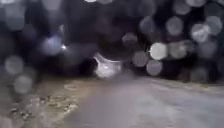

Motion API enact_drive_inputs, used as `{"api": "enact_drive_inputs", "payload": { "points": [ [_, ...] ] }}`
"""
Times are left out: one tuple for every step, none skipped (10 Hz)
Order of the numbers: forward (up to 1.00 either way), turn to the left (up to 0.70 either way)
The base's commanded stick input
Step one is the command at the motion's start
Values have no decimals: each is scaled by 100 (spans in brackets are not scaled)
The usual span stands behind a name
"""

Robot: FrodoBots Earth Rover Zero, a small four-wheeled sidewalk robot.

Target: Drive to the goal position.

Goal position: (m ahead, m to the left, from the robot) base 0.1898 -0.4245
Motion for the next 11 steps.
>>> {"api": "enact_drive_inputs", "payload": {
  "points": [
    [0, -45],
    [0, -45],
    [0, -45],
    [0, -45],
    [0, -45],
    [0, -45],
    [0, -45],
    [0, -45],
    [0, -45],
    [0, -45],
    [0, -45]
  ]
}}
